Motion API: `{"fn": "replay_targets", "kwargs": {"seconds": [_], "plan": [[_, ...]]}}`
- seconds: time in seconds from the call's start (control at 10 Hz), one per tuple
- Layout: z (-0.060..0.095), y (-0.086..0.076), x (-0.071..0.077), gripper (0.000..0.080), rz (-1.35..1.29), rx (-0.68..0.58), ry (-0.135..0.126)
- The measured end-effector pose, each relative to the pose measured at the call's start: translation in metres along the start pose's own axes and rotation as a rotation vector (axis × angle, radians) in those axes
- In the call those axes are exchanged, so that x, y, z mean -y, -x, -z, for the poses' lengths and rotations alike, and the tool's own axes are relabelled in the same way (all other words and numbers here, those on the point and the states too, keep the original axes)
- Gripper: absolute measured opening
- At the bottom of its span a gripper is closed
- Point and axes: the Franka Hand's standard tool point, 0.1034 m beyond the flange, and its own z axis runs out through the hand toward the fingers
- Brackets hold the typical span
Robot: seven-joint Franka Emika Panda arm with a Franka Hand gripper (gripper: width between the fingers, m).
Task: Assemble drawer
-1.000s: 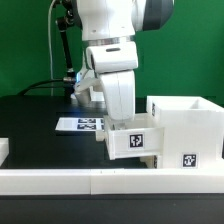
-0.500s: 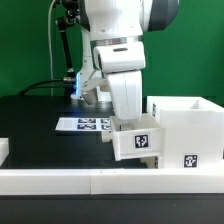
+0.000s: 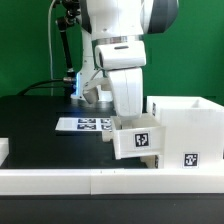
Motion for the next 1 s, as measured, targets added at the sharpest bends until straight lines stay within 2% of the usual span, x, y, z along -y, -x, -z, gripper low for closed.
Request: {"fn": "replay_targets", "kwargs": {"seconds": [0.6, 0.9, 1.0], "plan": [[0.0002, 0.0007, -0.0009, 0.0044, 0.039, 0.009, -0.002], [0.0012, -0.0013, -0.0056, 0.0044, 0.079, 0.040, -0.031], [0.0013, -0.0013, -0.0053, 0.0044, 0.067, 0.047, -0.026]]}}
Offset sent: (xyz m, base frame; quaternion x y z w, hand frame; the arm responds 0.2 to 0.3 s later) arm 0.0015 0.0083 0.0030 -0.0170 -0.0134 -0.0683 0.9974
